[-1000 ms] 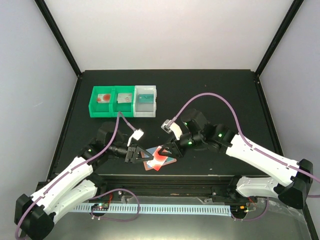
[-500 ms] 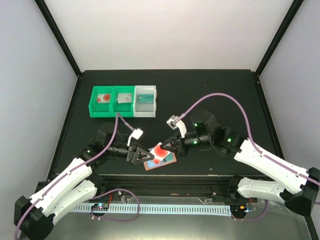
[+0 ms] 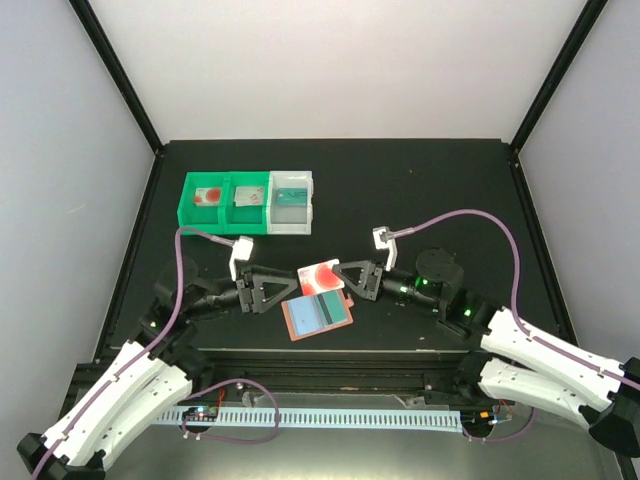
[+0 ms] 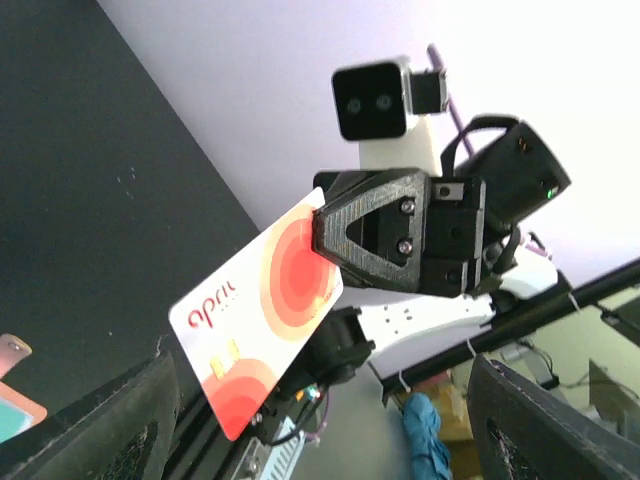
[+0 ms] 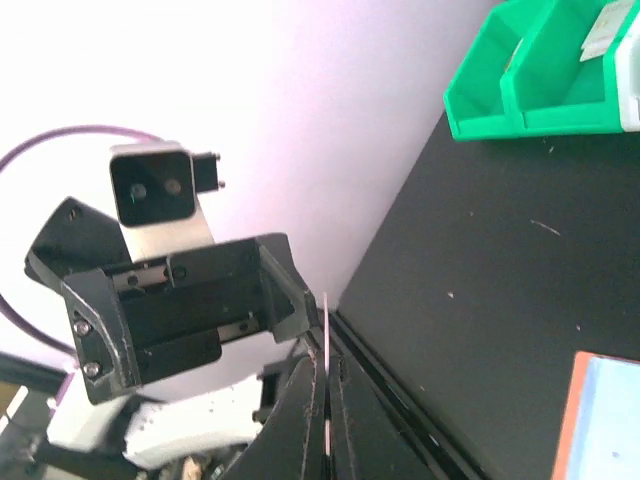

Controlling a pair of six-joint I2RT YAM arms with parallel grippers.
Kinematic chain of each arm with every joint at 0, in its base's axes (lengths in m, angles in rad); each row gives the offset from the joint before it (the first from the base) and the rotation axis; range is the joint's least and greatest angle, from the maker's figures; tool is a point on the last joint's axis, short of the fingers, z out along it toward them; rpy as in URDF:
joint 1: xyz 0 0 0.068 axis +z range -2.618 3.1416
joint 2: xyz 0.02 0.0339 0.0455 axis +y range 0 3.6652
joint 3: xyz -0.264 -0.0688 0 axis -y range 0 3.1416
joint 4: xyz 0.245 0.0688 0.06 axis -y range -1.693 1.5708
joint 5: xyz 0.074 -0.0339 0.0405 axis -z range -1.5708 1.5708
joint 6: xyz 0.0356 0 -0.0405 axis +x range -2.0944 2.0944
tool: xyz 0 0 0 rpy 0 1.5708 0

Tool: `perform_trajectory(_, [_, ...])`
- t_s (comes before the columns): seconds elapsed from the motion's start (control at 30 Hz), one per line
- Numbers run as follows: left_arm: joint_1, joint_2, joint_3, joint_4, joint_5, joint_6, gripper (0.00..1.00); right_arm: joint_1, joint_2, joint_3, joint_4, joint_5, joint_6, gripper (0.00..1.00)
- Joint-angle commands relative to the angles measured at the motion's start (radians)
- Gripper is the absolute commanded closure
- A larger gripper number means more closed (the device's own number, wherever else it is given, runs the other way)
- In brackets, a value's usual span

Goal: Take the credit cards out of the card holder

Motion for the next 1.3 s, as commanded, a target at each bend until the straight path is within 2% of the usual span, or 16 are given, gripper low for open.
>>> perform_trajectory(0.0, [0.0, -0.028, 0.034, 0.037, -0.109, -0.056, 0.19, -0.004, -0.024, -0.048, 0.247, 0.11, 0.154, 0.99])
perform_trajectory(0.27, [-0.001, -0.027, -0.017, 0.122, -0.123, -0.177, 0.2, 0.008, 0.017, -0.117, 0.46, 0.145, 0.265, 0.99])
perform_trajectory(0.4, [-0.002, -0.03, -0.07, 0.235, -0.126, -0.289, 0.26, 0.027, 0.059, -0.104, 0.476, 0.179, 0.282, 0.99])
perform_trajectory(0.6, [-0.001, -0.017, -0.084, 0.277, -0.155, -0.323, 0.43, 0.054, 0.115, -0.116, 0.542, 0.219, 0.334, 0.99])
perform_trajectory(0.97, [-0.001, -0.041, -0.119, 0.29, -0.197, -0.336, 0.95, 0.07, 0.135, -0.121, 0.534, 0.233, 0.352, 0.99])
perform_trajectory(1.0, [-0.001, -0.044, -0.123, 0.291, -0.196, -0.336, 0.98, 0.07, 0.137, -0.122, 0.537, 0.229, 0.353, 0.99])
perform_trajectory(1.13, [0.0, -0.057, -0.122, 0.266, -0.202, -0.311, 0.98, 0.07, 0.15, -0.128, 0.543, 0.215, 0.358, 0.99])
perform_trajectory(1.27, [0.0, -0.063, -0.102, 0.227, -0.199, -0.265, 0.98, 0.07, 0.146, -0.132, 0.528, 0.204, 0.344, 0.91])
